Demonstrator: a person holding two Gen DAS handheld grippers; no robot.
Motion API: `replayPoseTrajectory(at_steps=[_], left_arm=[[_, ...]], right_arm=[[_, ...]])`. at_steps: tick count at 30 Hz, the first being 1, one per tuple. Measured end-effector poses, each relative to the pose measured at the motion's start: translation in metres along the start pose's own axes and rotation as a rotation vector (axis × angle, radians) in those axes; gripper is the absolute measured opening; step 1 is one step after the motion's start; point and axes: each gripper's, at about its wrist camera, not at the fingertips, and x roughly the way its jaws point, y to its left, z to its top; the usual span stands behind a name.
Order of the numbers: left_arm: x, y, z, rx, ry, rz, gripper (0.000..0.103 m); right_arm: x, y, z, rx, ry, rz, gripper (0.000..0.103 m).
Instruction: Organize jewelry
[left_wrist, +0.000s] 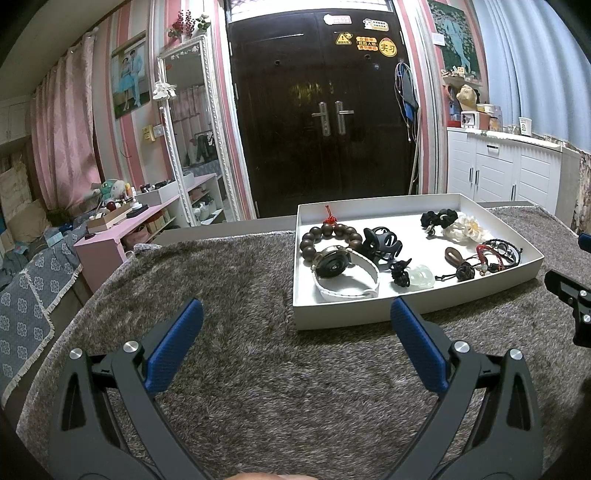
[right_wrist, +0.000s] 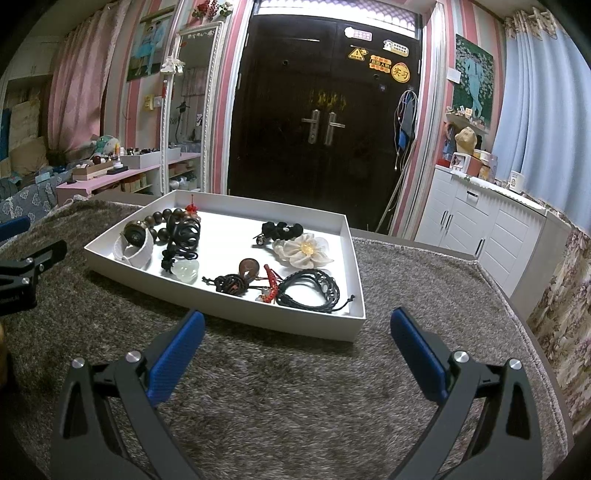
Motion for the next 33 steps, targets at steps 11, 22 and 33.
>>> replayPoseTrajectory(at_steps=[11, 22, 33], left_arm=[[0.0003, 0.0003, 0.0001, -0.001, 0.002, 0.000, 0.100], [0.0004, -0.0003, -0.0001, -0.005, 0.004, 0.002, 0.100], [-0.0003, -0.0001, 0.0001, -0.010, 0.006, 0.001, 0.100]], right_arm=[[0.0000, 0.0005, 0.0004, -0.003, 0.000, 0.001, 0.101], [0.0003, 0.0006, 0.0007, -0.002, 0.002, 0.002, 0.100], [0.0002, 0.0006, 0.0011, -0.003, 0.002, 0.002, 0.101]])
